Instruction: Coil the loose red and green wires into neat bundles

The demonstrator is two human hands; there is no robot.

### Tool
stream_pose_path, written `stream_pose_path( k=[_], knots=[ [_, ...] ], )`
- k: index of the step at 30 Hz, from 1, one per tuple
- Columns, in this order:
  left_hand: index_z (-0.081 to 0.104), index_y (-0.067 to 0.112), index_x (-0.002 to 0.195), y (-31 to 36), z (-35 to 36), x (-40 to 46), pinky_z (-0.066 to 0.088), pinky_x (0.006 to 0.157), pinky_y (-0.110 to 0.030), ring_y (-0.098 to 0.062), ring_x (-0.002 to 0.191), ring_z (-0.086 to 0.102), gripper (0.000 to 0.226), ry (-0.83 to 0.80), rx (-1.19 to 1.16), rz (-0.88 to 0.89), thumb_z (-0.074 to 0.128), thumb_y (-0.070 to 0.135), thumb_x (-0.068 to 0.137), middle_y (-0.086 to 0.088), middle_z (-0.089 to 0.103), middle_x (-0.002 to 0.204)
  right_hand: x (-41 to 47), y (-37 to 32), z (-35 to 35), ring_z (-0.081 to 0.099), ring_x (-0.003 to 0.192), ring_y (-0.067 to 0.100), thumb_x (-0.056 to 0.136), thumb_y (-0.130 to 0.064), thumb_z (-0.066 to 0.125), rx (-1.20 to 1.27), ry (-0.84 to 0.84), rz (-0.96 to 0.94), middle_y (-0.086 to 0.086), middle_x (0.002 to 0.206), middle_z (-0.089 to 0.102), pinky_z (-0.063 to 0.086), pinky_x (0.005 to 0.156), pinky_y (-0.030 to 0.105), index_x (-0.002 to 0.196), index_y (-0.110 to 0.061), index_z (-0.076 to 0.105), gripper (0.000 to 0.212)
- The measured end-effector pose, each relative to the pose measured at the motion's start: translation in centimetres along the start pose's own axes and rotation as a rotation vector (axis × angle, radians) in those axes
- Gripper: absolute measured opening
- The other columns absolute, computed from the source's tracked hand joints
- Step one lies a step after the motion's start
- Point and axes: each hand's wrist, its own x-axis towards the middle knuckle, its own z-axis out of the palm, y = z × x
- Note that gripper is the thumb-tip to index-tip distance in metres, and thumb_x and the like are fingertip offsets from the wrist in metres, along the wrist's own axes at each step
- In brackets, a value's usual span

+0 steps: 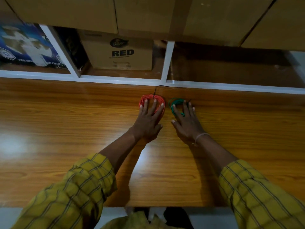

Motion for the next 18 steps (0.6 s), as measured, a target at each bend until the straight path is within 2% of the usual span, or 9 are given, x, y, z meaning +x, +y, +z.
stream_pose_path(
  k=[5,9,12,16,18],
  knots=[
    [-0.011,0.029,0.170,0.7,-1.6,0.5,-0.008,0.126,-0.067,-0.048,0.158,-0.027,0.095,-0.085,-0.007,-0.044,0.050,0.063,0.104,-0.012,-0.024,0.176,0.4,0.1,-1.0,-0.024,0.160,0.035,0.110,-0.060,0.027,-0.009,-0.061,0.003,0.011,0.175,-0.024,-0.013,0.129,0.049,0.167,-0.042,-0.009,0.070],
    [-0.008,0.026,0.170,1.4,-2.7,-0.6,-0.009,0.127,-0.065,-0.046,0.159,-0.026,0.098,-0.022,-0.096,-0.073,0.058,0.056,0.104,-0.014,-0.024,0.176,0.0,0.0,-2.0,-0.023,0.160,0.039,0.109,-0.063,0.025,0.020,-0.050,-0.007,0.014,0.175,-0.021,-0.017,0.126,0.049,0.167,-0.039,-0.012,0.073],
    [-0.006,0.023,0.170,2.0,-2.3,-1.3,-0.006,0.127,-0.064,-0.045,0.160,-0.023,0.099,0.036,-0.085,-0.096,0.051,0.063,0.100,-0.013,-0.021,0.177,-0.2,0.3,-2.0,-0.022,0.160,0.042,0.108,-0.065,0.025,0.007,0.012,-0.017,0.013,0.175,-0.023,-0.016,0.127,0.053,0.168,-0.036,-0.010,0.075],
    [-0.012,0.027,0.169,2.6,-0.9,-1.7,-0.005,0.128,-0.061,-0.043,0.160,-0.024,0.091,-0.073,-0.103,-0.177,0.045,0.061,0.107,-0.009,-0.025,0.176,-0.3,1.4,-0.9,-0.027,0.158,0.040,0.106,-0.068,0.024,-0.005,-0.066,-0.059,0.012,0.173,-0.027,-0.016,0.126,0.052,0.166,-0.041,-0.012,0.076],
    [-0.012,0.029,0.169,2.9,-1.0,-1.4,-0.005,0.128,-0.062,-0.042,0.159,-0.024,0.093,-0.077,-0.117,-0.197,0.040,0.068,0.104,-0.009,-0.025,0.176,-0.1,1.6,-0.9,-0.028,0.158,0.040,0.106,-0.069,0.022,-0.009,-0.060,-0.061,0.012,0.174,-0.026,-0.017,0.126,0.055,0.166,-0.042,-0.012,0.075]
  ],
)
